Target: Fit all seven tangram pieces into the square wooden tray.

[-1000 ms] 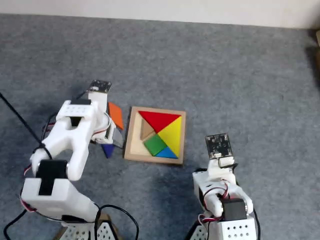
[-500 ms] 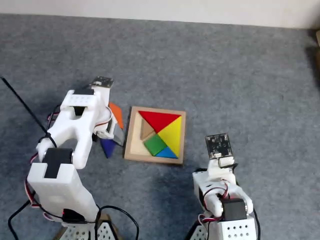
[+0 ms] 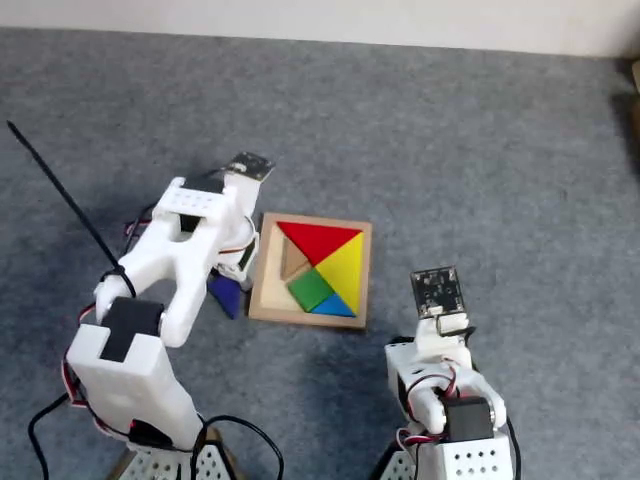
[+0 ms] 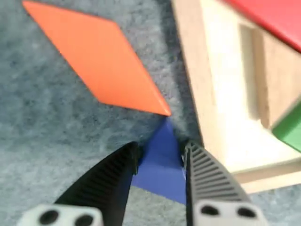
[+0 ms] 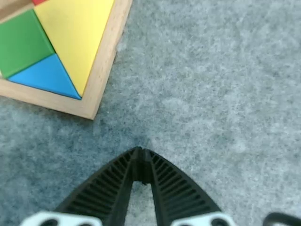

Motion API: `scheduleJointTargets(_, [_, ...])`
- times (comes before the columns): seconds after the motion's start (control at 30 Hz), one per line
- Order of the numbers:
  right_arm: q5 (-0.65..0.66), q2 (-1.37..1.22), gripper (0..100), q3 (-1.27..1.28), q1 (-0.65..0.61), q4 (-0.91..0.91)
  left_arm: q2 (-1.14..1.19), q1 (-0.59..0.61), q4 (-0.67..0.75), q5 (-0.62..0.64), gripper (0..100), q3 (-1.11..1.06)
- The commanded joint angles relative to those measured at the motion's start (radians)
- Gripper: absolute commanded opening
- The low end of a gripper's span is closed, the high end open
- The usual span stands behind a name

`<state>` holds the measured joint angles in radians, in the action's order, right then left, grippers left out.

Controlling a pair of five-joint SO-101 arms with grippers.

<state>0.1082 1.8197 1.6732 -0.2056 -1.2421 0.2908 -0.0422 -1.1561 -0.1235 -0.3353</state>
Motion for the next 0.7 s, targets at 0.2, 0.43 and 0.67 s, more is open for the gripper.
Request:
scheduleJointTargets(0.2, [-0.003,0.015,0.5,0.114,0.012,-0.007,-0.099,-0.021,-0.055,0.003,15,0.022])
scheduleJointTargets(0.43, [-0.003,0.015,0.5,0.114,0.012,-0.007,-0.295,-0.015,-0.189,0.074,25,0.01])
scheduleJointTargets(0.67, [-0.003,0.015,0.5,0.114,0.012,-0.007,-0.3,0.059,-0.114,0.103,30,-0.097])
